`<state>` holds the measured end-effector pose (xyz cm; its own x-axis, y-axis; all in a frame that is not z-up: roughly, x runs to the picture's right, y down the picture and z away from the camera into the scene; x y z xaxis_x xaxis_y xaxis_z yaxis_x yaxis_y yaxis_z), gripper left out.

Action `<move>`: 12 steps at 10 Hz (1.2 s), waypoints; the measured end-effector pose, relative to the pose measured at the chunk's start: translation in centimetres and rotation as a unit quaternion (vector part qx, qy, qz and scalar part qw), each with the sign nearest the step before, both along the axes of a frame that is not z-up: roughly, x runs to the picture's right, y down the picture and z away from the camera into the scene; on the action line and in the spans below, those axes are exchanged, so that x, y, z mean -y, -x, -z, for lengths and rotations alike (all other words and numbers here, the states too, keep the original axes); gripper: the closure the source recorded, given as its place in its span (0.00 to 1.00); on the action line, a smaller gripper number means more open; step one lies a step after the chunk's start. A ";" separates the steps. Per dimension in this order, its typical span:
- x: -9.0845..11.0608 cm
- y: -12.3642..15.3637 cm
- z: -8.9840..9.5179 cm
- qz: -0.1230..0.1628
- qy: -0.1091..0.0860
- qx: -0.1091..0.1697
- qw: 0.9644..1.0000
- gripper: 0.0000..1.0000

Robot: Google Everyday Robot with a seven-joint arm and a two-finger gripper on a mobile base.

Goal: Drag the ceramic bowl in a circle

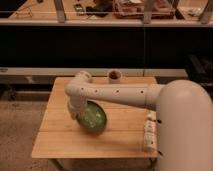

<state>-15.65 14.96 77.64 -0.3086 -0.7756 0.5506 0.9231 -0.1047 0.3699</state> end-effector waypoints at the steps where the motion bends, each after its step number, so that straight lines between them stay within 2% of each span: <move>1: -2.6 -2.1 0.6 0.029 0.005 -0.001 1.000 1.00; 2: -5.1 -4.7 0.5 0.050 0.017 -0.015 0.998 1.00; 4: -8.3 -10.3 -0.6 0.072 0.040 -0.059 0.995 1.00; 5: -9.6 -14.2 -1.7 0.062 0.054 -0.094 0.992 1.00; 6: -9.4 -16.4 -2.3 0.046 0.060 -0.118 0.990 1.00; 7: -8.5 -18.8 -3.5 0.025 0.058 -0.144 0.988 1.00; 8: -6.4 -21.4 -5.3 -0.005 0.046 -0.176 0.983 1.00; 9: -4.0 -22.7 -7.0 -0.028 0.029 -0.191 0.981 1.00; 11: 3.0 -21.8 -9.9 -0.073 -0.016 -0.190 0.979 1.00; 12: 4.9 -20.6 -10.4 -0.082 -0.026 -0.179 0.980 1.00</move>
<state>5.00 10.01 88.07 0.0283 -0.8280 0.5601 0.9988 0.0458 0.0172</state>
